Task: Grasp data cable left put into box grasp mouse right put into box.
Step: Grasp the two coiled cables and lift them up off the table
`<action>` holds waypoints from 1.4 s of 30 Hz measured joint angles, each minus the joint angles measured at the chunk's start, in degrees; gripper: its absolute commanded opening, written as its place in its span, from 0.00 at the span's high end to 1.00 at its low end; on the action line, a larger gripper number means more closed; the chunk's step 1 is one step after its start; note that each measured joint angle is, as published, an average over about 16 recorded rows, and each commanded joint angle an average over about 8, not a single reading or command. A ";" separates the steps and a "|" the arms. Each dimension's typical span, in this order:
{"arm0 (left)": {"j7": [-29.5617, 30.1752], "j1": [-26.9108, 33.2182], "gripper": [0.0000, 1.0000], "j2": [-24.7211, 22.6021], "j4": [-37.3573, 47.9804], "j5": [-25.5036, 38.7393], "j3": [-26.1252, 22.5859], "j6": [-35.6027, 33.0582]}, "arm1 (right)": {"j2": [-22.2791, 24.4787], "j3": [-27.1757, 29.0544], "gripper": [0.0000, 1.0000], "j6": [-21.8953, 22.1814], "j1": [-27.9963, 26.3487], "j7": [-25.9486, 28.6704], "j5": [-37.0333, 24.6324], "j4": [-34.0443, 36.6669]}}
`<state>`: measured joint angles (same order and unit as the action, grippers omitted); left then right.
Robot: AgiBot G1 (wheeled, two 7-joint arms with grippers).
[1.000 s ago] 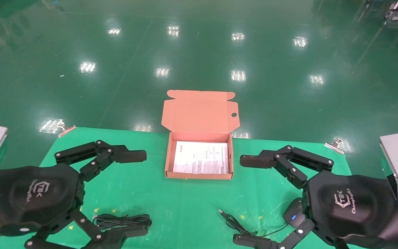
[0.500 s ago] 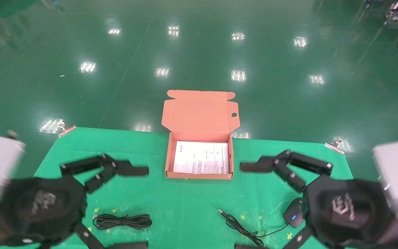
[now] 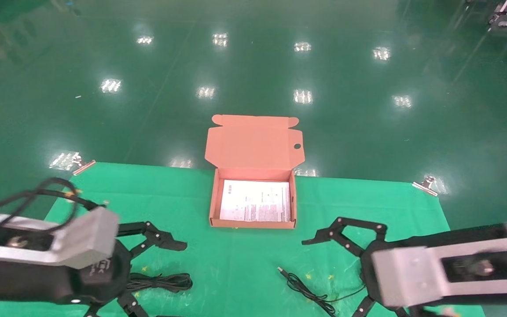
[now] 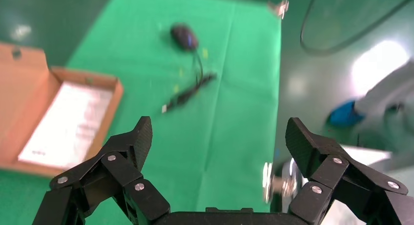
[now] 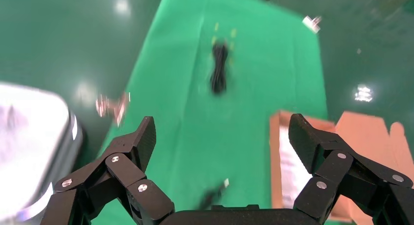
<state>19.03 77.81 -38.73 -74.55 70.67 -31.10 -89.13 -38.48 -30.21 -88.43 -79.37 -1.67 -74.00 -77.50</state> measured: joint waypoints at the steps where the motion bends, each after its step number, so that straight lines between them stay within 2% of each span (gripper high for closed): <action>1: 0.20 0.79 0.00 -0.47 0.05 1.73 -0.96 -0.06 | -0.43 -0.99 0.00 0.18 -0.62 -0.95 -1.86 -0.05; 11: 1.91 5.52 0.00 -5.60 0.43 20.02 -10.21 1.80 | -4.80 -9.06 0.00 4.60 -2.68 -7.26 -19.17 -0.25; 16: 3.24 5.59 0.00 -7.98 0.86 28.12 -13.41 4.38 | -6.69 -11.35 0.00 7.89 -1.27 -6.30 -25.79 -0.05; 22: 4.88 4.62 0.00 -10.76 3.04 35.01 -15.69 8.11 | -8.64 -12.80 0.00 11.32 1.10 -1.69 -30.96 0.81; 33: 4.89 3.78 0.00 -16.19 15.52 38.13 -16.64 13.08 | -13.03 -13.83 0.00 14.84 4.20 7.32 -34.25 6.77; 42: 0.06 3.98 0.00 -20.31 29.78 36.97 -16.35 16.31 | -17.57 -14.53 0.00 17.80 4.99 8.56 -35.44 15.72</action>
<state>19.09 81.79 -59.05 -44.77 107.63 -47.45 -72.82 -56.06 -44.75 -70.64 -74.38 6.89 -109.44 -61.77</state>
